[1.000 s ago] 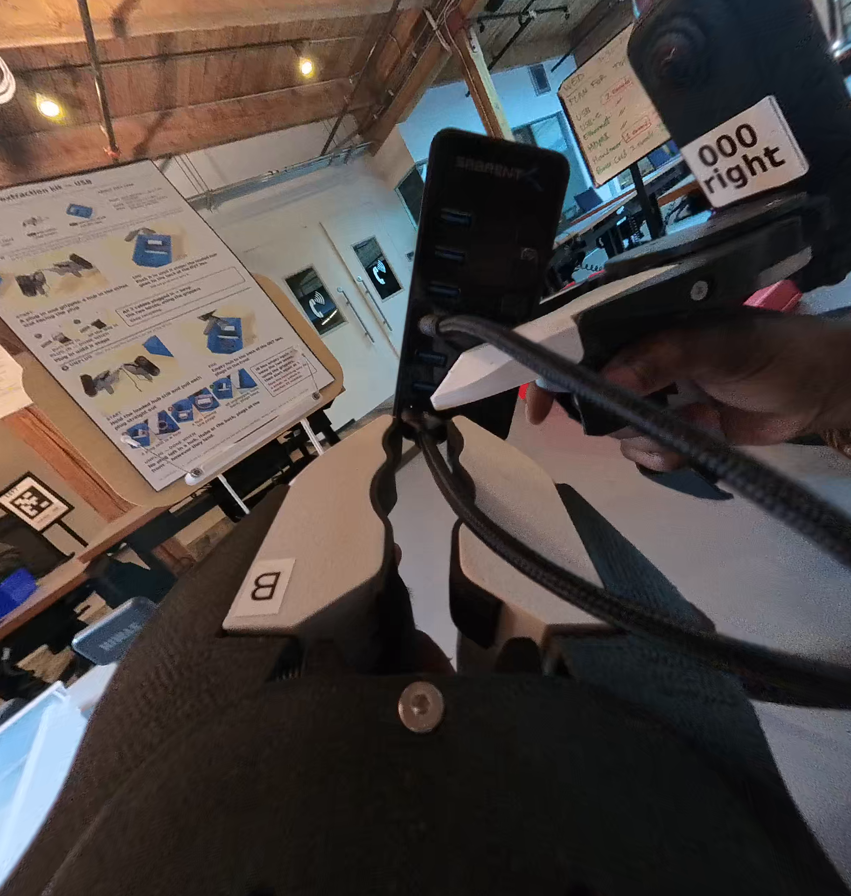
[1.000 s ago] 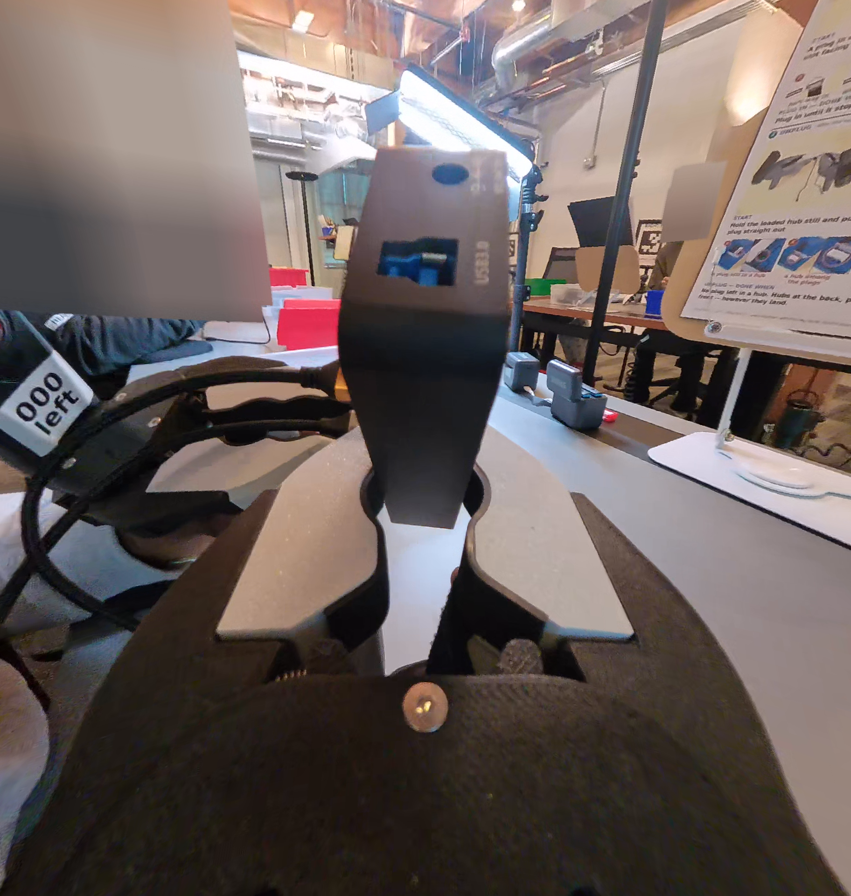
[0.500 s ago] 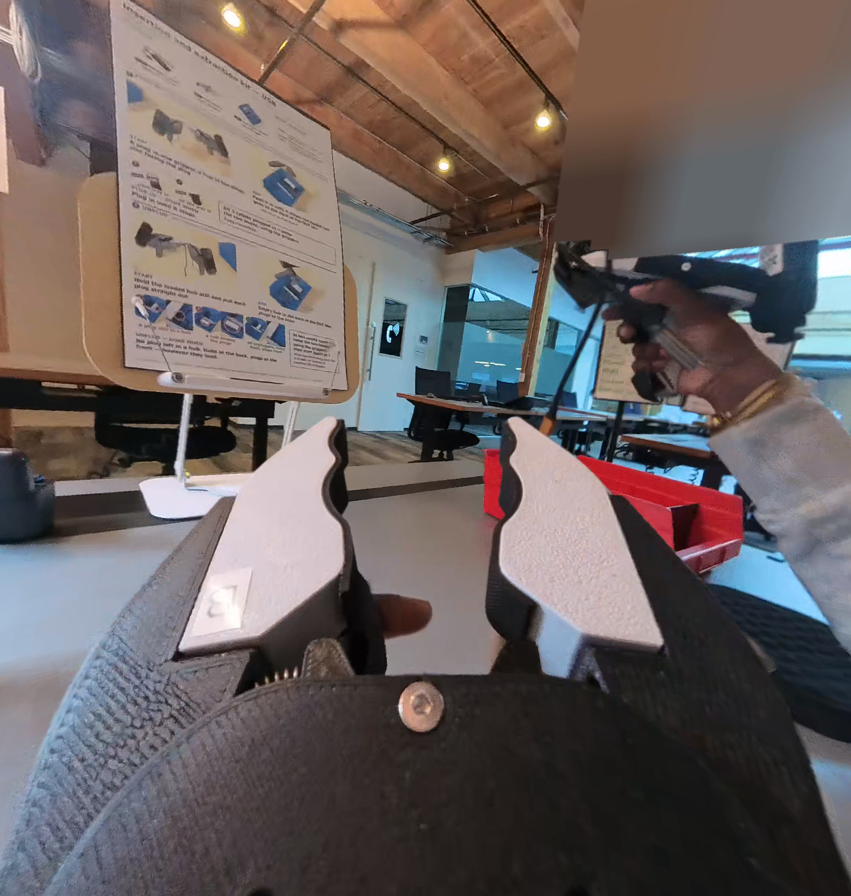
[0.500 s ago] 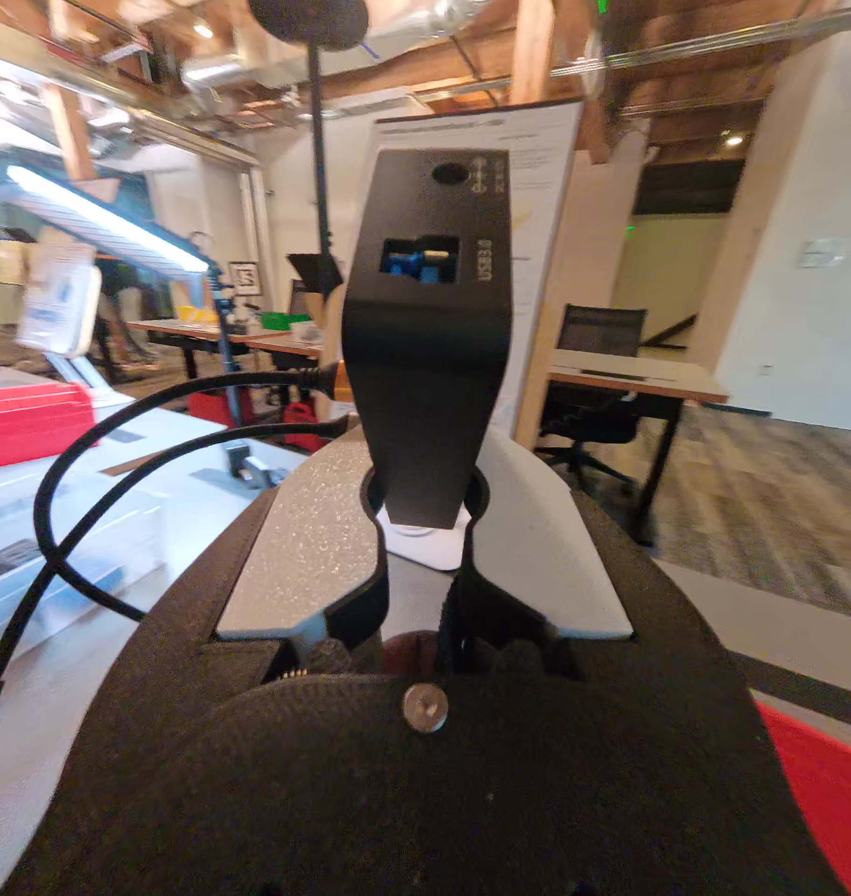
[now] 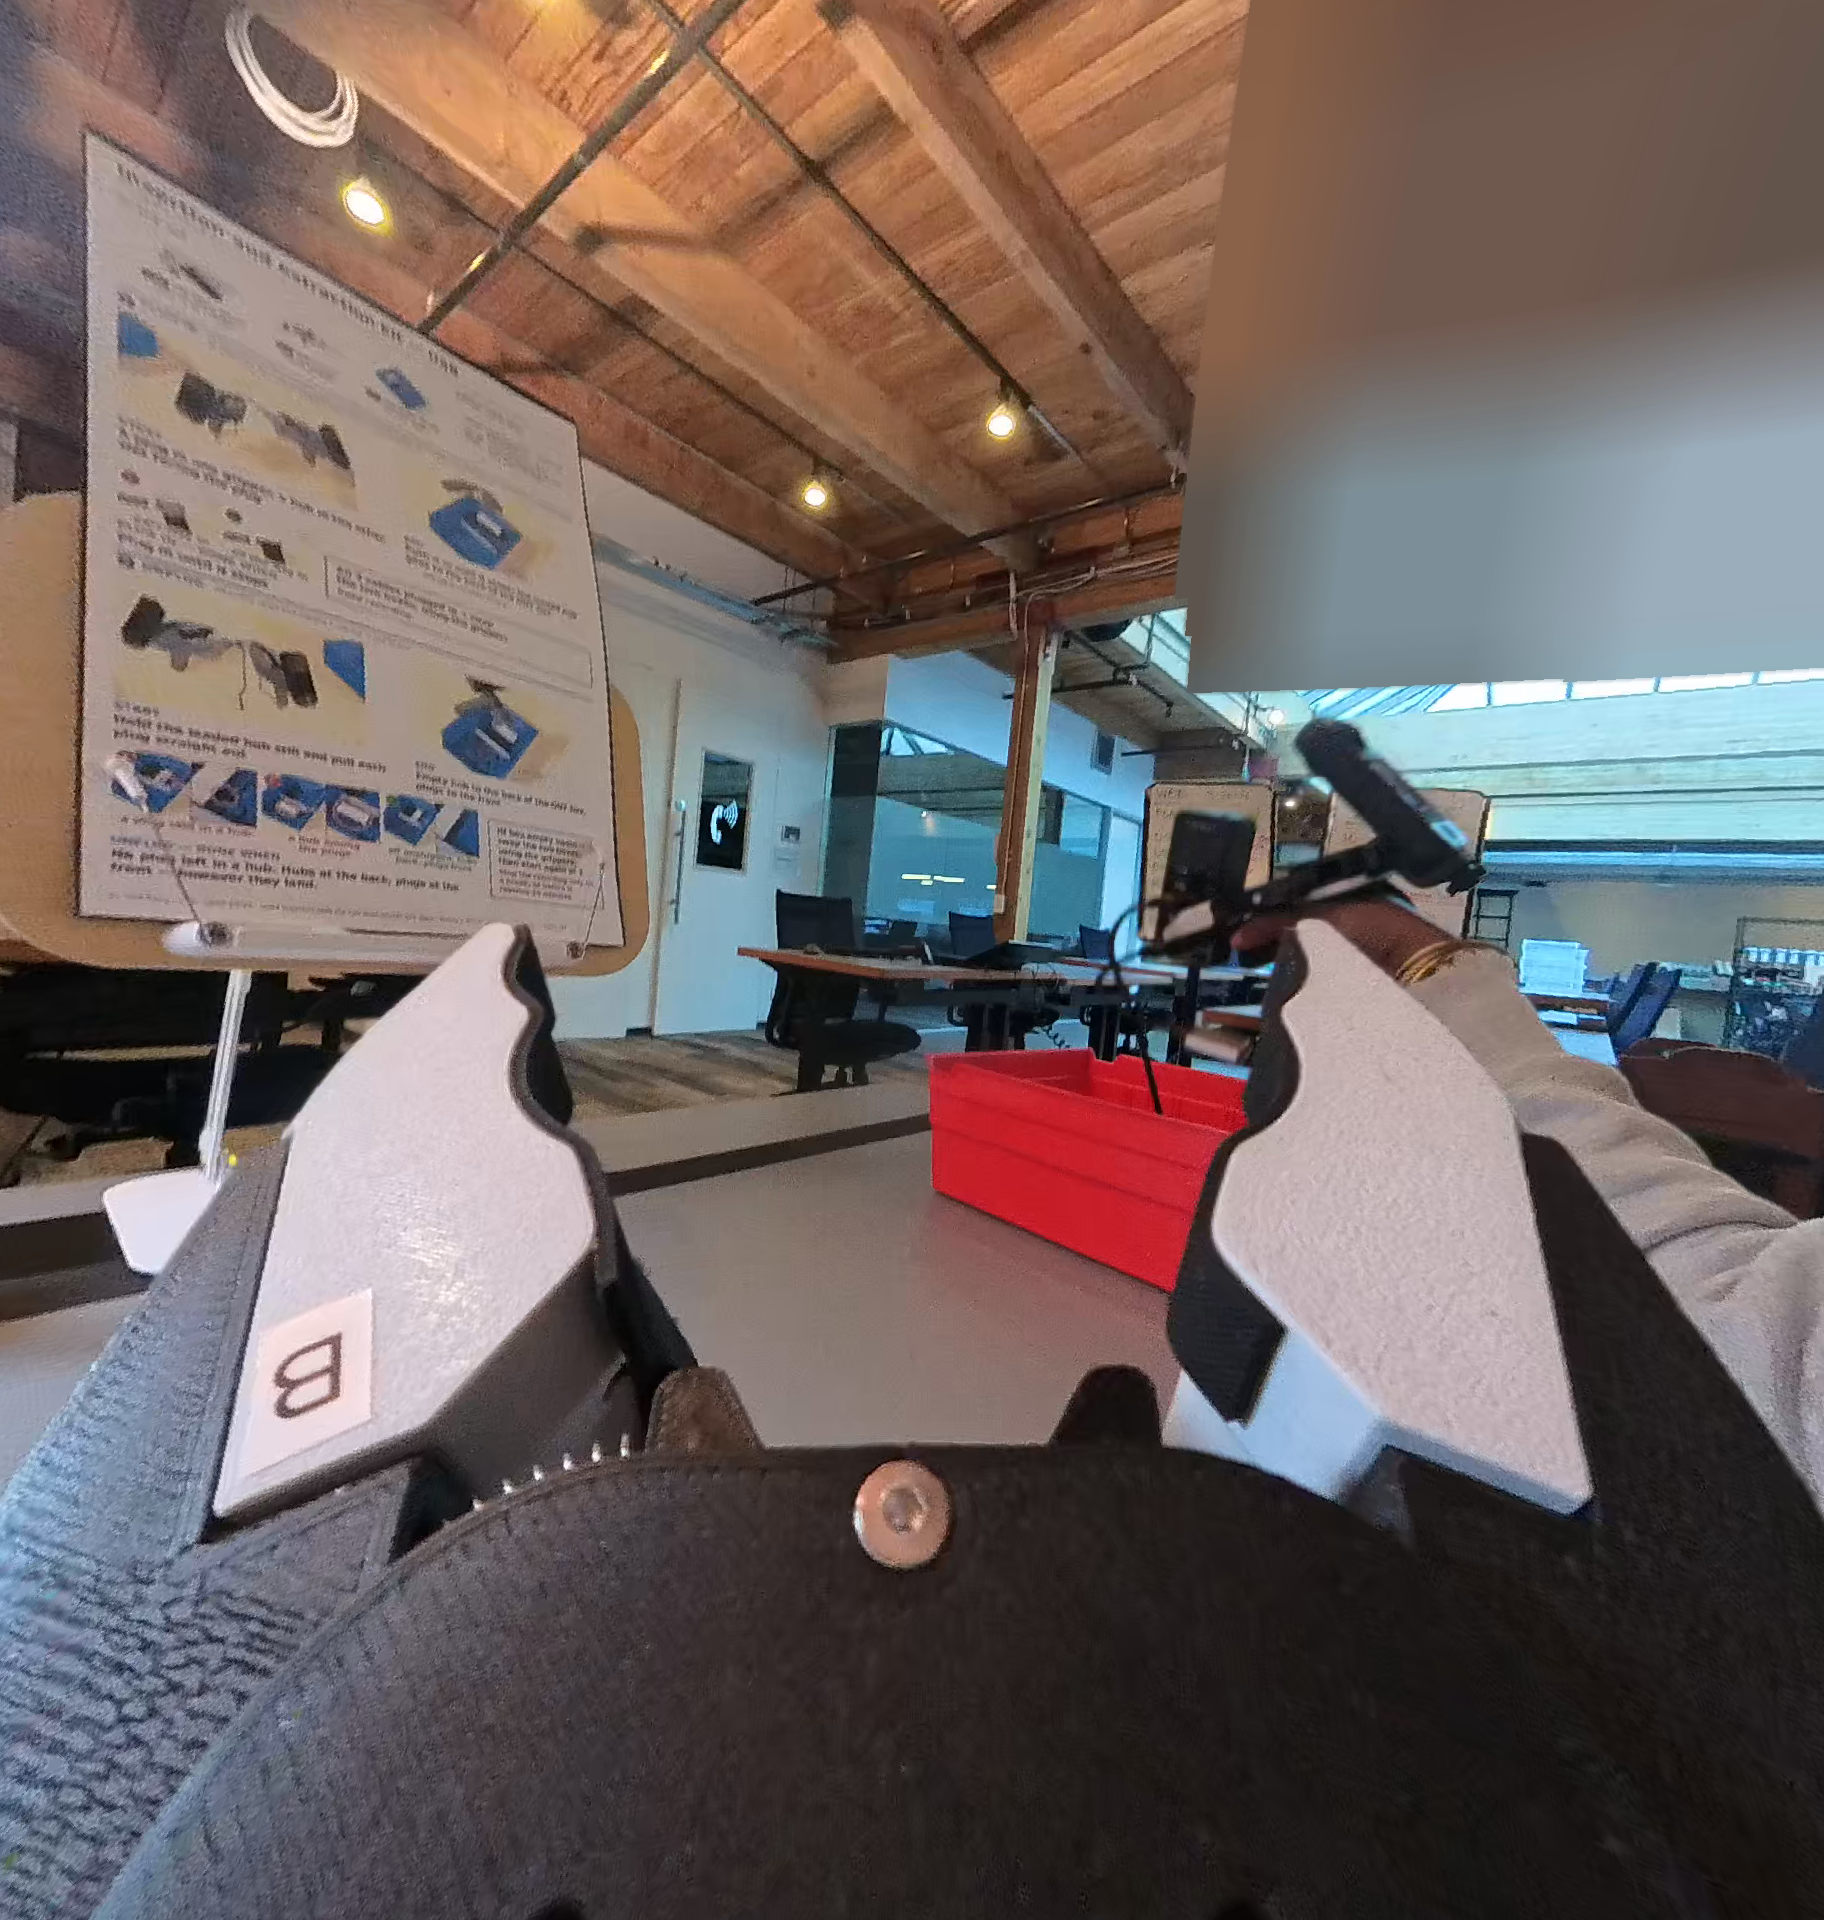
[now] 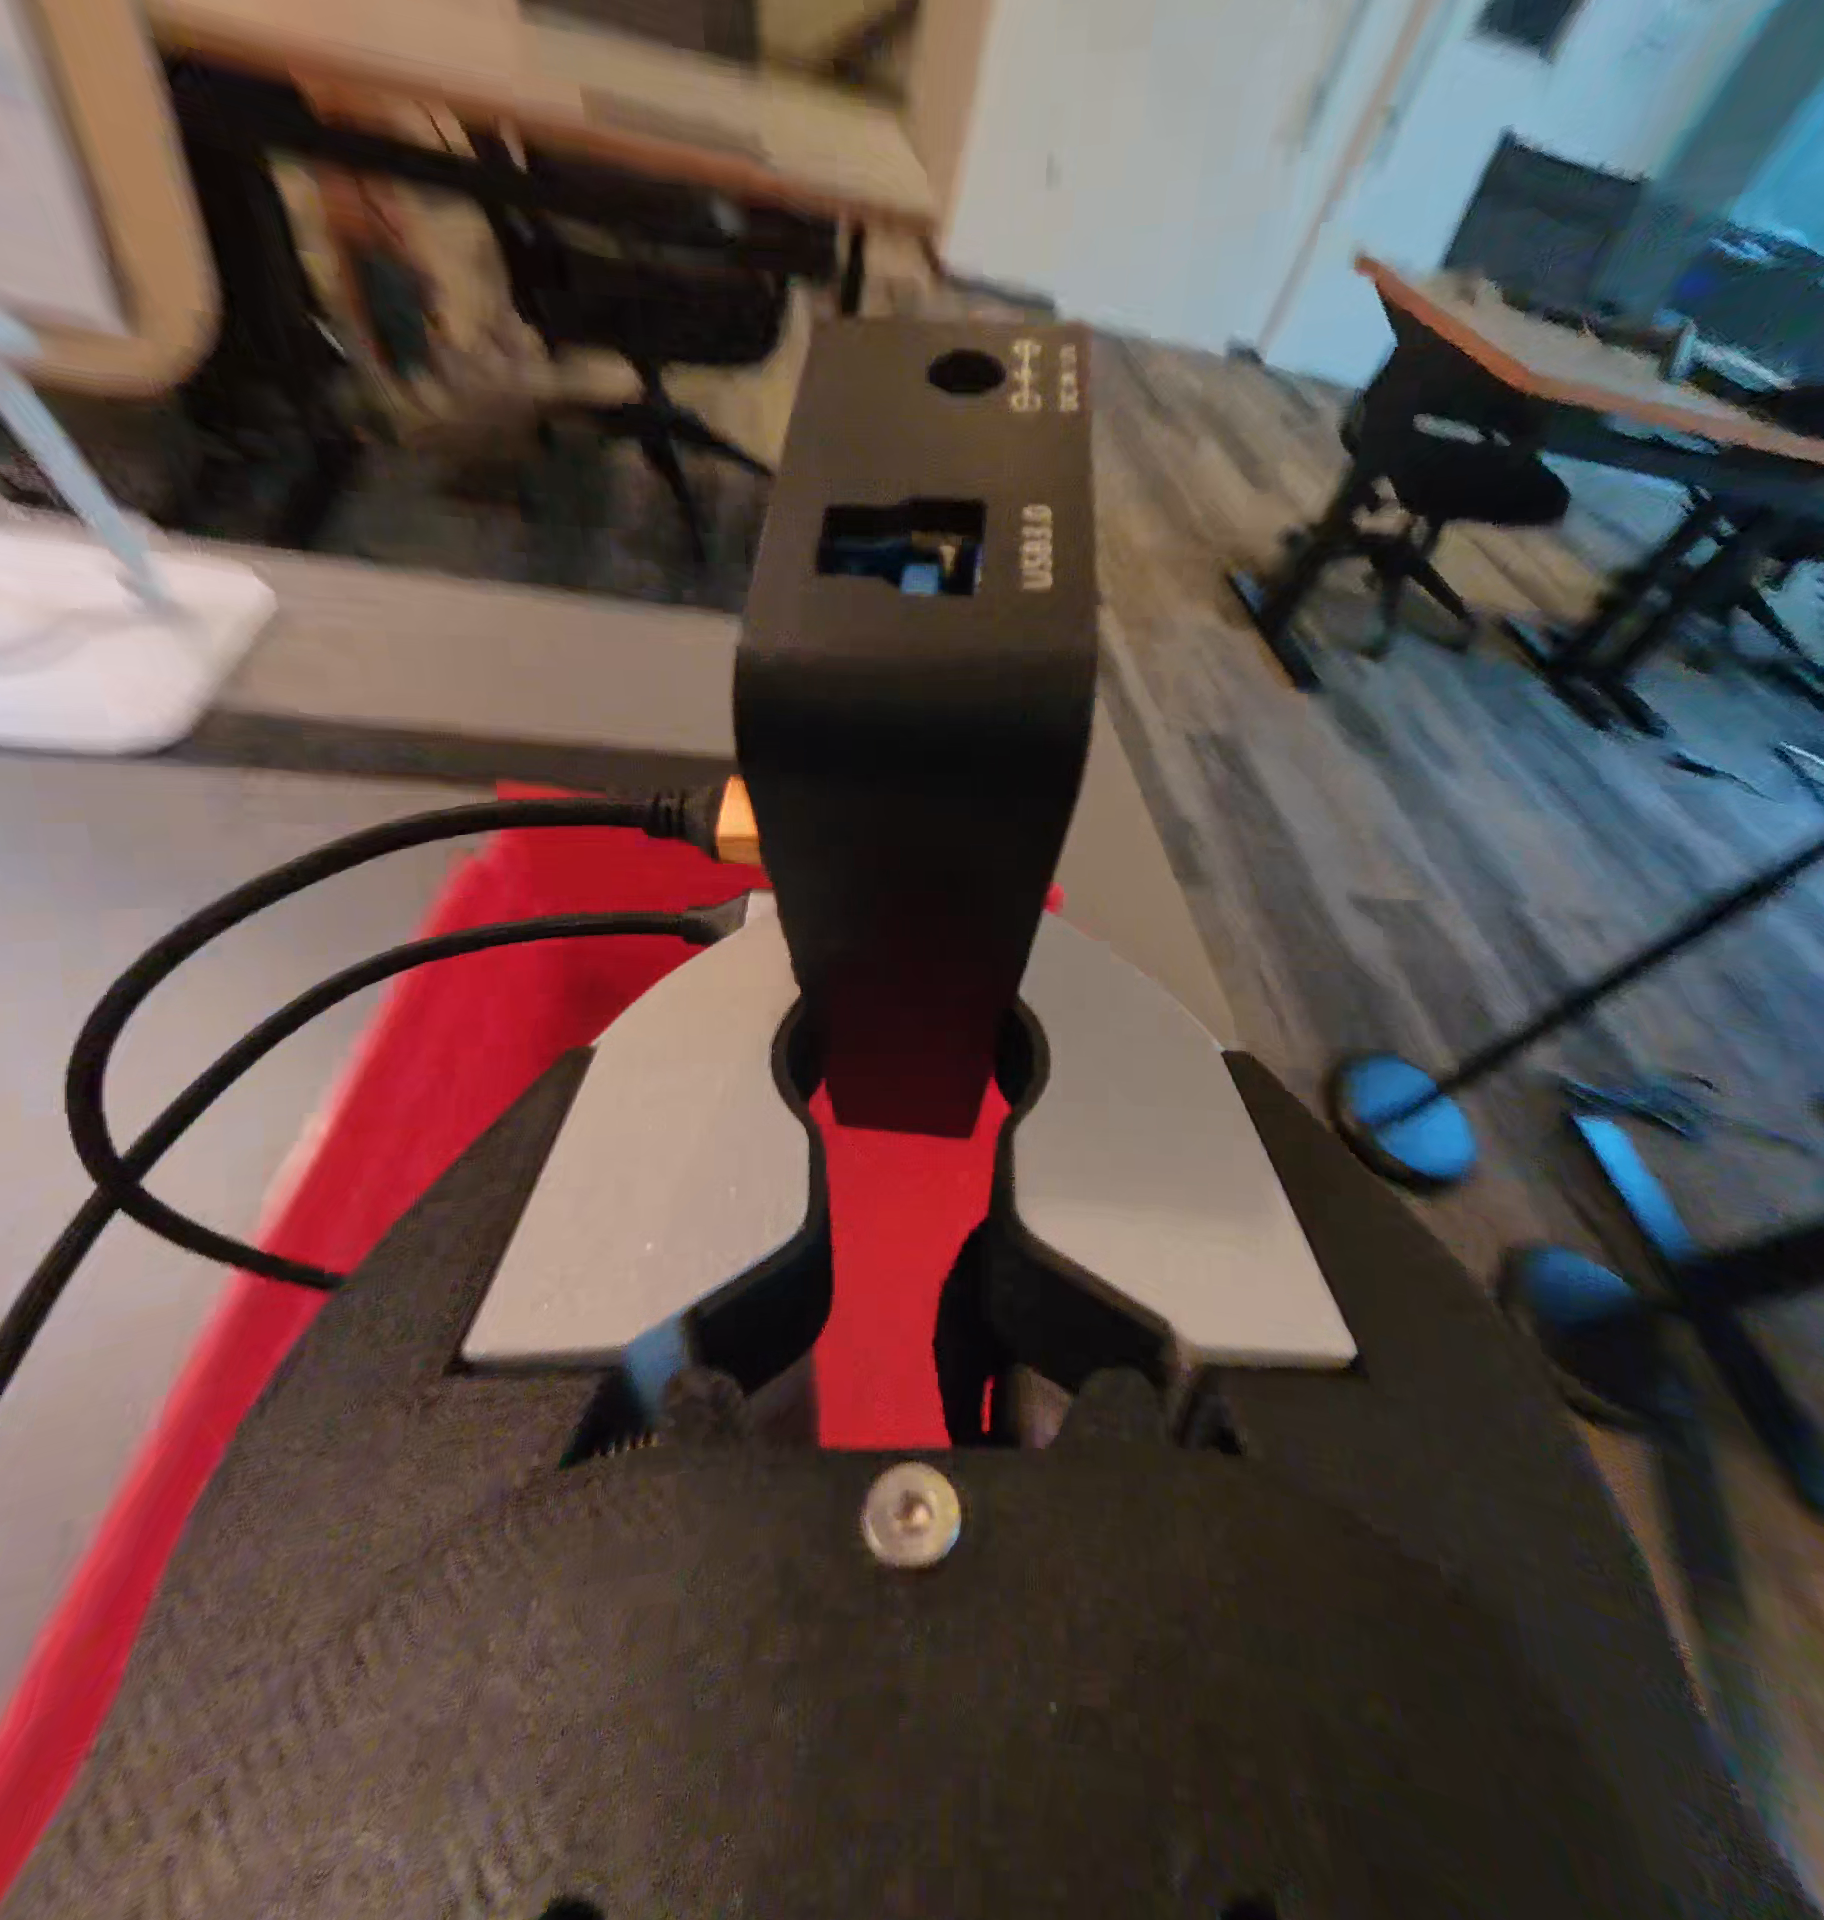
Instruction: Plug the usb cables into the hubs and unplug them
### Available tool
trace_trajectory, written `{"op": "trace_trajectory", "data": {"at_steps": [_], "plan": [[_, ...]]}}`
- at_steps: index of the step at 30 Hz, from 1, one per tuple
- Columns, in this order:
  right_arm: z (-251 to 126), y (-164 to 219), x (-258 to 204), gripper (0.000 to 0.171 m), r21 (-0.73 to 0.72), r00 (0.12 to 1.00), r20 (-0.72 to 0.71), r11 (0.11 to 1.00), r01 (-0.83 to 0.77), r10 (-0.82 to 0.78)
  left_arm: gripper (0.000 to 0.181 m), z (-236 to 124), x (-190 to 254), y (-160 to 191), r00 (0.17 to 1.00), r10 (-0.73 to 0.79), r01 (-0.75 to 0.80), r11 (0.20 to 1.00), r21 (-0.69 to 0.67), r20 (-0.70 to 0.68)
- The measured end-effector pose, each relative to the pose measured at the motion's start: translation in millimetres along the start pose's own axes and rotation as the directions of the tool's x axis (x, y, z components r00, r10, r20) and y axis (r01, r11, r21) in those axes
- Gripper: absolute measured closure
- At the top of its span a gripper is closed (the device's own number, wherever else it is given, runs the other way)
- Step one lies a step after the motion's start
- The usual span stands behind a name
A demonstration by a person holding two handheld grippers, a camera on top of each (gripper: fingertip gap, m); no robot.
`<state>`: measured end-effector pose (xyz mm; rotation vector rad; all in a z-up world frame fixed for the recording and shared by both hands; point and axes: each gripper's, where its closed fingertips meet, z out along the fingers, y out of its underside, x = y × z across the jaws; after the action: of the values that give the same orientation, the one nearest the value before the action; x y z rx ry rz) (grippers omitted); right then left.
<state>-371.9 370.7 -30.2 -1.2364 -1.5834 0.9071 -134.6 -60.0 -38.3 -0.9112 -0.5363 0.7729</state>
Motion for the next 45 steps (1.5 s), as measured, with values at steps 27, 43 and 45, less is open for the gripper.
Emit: {"op": "trace_trajectory", "data": {"at_steps": [27, 43, 45], "plan": [[54, 154, -25, 0.126, -0.672, 0.986, 0.086, 0.739, -0.046, 0.140, 0.054, -1, 1, -8, 0.999, 0.041, -0.041, 0.999, 0.033, 0.007], [-96, -142, -59, 0.025, 0.616, 0.878, 0.451, 0.656, -0.437, 0.161, 0.054, 0, 7, -7, 0.999, 0.046, -0.046, 0.999, 0.030, -0.017], [-120, -154, -79, 0.025, 0.627, 0.836, 0.543, 0.624, -0.467, 0.081, 0.054, 0, 9, -13, 0.999, 0.029, -0.028, 0.999, 0.040, -0.025]]}}
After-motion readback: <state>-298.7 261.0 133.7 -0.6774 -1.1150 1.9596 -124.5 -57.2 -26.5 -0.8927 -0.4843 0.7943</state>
